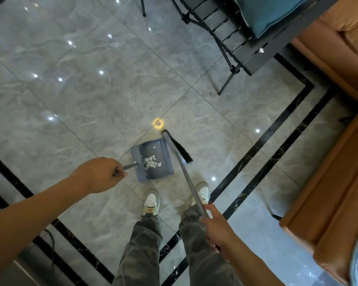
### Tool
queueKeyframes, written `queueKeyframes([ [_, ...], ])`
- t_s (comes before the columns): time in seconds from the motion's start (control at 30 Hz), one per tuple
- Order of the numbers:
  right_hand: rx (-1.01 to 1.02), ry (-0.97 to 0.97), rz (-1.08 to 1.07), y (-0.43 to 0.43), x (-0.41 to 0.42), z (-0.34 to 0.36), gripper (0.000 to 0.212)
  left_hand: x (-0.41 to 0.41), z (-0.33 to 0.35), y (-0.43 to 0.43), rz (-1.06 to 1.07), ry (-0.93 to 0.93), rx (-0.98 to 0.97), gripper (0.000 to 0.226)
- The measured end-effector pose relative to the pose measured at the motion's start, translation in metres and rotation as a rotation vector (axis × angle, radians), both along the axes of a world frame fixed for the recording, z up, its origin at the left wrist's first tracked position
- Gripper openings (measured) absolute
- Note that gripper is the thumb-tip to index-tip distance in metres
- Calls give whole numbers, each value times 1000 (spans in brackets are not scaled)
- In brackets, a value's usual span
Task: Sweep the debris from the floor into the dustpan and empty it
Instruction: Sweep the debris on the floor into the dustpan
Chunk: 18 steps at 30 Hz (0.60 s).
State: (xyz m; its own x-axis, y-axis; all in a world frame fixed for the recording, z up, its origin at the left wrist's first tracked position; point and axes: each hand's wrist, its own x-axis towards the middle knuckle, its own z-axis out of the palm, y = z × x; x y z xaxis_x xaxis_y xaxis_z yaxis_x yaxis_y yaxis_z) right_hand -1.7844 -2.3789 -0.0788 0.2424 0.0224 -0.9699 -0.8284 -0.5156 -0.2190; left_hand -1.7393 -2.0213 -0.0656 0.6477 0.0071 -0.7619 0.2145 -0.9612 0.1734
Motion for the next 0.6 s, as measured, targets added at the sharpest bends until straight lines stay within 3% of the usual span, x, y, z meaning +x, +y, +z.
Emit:
queueKeyframes([
  [0.1,64,-10,-95,16,-8,11,27,-1,-11,9,-10,-25,5,40],
  [0.37,-3,-90,-129,10,-7,41,28,-7,-18,25,-18,-65,-60,44],
  [0.6,-80,-104,-170,32,19,23,34,-10,-29,42,-14,-49,-45,41],
])
